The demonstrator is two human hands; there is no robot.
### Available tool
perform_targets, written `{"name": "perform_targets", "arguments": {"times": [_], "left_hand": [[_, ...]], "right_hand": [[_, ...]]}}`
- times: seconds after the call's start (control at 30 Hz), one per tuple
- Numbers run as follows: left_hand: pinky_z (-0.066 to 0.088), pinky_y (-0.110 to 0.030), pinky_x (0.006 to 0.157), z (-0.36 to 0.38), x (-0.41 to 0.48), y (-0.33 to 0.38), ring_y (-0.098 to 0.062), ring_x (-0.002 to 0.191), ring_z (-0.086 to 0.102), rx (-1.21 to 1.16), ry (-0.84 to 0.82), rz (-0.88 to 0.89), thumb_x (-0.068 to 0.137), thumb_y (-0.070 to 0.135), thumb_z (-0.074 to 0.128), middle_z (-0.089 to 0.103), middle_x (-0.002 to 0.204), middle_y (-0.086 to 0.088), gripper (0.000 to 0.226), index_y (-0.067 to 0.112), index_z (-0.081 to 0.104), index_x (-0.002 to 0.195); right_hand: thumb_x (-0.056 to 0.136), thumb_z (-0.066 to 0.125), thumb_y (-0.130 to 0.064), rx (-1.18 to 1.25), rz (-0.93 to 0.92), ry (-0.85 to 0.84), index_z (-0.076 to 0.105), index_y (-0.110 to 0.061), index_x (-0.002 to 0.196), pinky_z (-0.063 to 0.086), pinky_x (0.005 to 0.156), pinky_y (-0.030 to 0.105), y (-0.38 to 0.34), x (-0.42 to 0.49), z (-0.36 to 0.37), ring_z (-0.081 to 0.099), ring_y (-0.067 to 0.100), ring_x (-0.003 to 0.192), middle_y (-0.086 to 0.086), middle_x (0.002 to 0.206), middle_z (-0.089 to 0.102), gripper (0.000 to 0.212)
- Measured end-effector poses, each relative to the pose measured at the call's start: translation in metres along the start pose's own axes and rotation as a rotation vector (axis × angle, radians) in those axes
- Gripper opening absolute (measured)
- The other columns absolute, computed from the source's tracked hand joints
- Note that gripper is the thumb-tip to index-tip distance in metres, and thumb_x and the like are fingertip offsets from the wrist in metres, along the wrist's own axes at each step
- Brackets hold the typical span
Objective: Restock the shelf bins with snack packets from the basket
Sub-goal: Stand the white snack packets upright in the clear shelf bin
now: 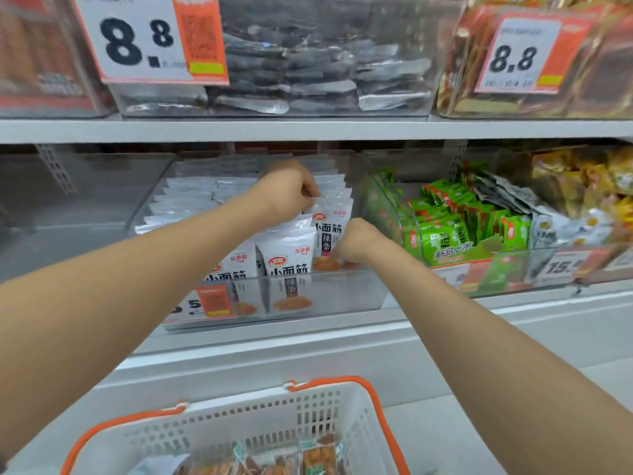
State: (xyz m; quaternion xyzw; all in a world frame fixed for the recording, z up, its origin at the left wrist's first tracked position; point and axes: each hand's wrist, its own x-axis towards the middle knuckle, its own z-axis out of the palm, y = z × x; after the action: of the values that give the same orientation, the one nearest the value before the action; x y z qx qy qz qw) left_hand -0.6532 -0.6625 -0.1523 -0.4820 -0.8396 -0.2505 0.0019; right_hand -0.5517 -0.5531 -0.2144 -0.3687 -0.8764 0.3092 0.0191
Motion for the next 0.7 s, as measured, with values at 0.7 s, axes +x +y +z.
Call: {"name": "perform_targets", "arguments": {"times": [0.7], "left_hand": [[0.050, -0.040, 0.081, -0.023, -0.081, 0.018, -0.022, 0.093, 0.059, -0.097, 0.318, -0.116, 0.090, 0.022, 0.059, 0.062, 0.099, -0.001, 0.009, 0.018, 0.060, 0.099]], "right_hand": [[0.084, 0.055, -0.004, 0.052, -0.204, 0.442, 0.065, -0.008, 0.106, 0.041, 0.069, 0.026, -0.007, -0.096, -0.018, 0.059, 0.026, 0.092, 0.008, 0.103, 0.066, 0.024]]}}
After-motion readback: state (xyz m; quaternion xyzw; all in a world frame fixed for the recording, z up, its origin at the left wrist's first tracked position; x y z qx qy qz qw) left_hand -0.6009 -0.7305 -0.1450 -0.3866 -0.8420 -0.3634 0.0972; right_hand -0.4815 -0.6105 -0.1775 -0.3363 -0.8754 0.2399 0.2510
